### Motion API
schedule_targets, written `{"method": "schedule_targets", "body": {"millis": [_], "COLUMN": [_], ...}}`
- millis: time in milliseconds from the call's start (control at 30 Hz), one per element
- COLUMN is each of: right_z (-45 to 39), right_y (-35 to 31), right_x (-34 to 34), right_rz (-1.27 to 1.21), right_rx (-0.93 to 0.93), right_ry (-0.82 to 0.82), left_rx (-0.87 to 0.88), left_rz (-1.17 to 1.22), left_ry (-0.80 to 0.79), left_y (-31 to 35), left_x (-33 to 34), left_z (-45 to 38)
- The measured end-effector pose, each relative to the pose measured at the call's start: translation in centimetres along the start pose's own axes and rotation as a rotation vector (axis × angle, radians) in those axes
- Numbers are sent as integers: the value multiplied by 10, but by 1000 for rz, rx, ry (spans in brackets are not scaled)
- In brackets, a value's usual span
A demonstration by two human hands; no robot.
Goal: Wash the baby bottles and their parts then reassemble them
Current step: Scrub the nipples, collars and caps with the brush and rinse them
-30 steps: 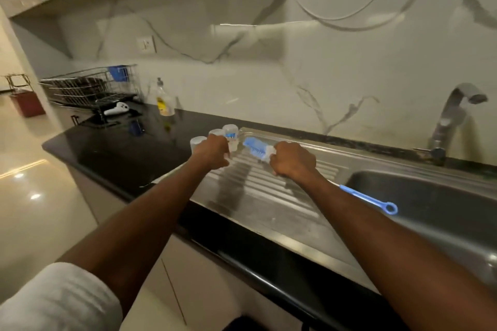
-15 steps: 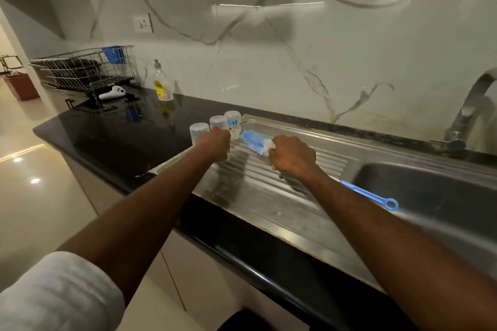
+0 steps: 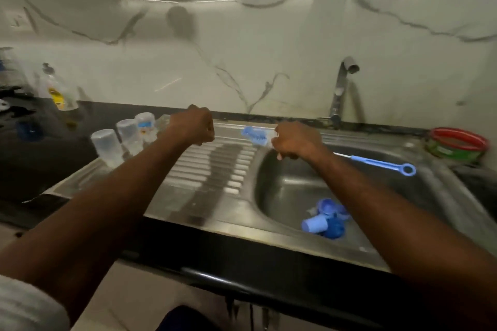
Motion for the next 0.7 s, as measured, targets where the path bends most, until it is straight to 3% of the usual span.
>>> {"method": "schedule_targets", "body": {"millis": [200, 267, 367, 433, 500, 700], "right_z": [50, 62, 78, 83, 82, 69], "right_y": [113, 140, 170, 185, 194, 211], "right_x": [-26, -9, 18, 28, 36, 33], "right_rz": [65, 28, 41, 63, 106, 159], "right_rx": [146, 161, 200, 230, 246, 282], "right_ry": [194, 105, 2, -6, -32, 48], "left_rx": [230, 273, 327, 349, 343, 286], "left_rz": [131, 124, 40, -37, -86, -134], "left_ry": [-6, -30, -308, -562, -669, -628], "left_y": [159, 204, 249, 264, 271, 280], "left_x": [32, 63, 134, 187, 222, 252], "left_z": [10, 12, 21, 29, 33, 31]}}
Point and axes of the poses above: each hand's wrist, its own z-axis away from the middle knuckle, its own x-axis out of the palm, y = z × x, the point moved 8 cm from there along -z, towards the middle knuckle, and after that the axes turned 7 degrees about -x, right-handed, at the moved point
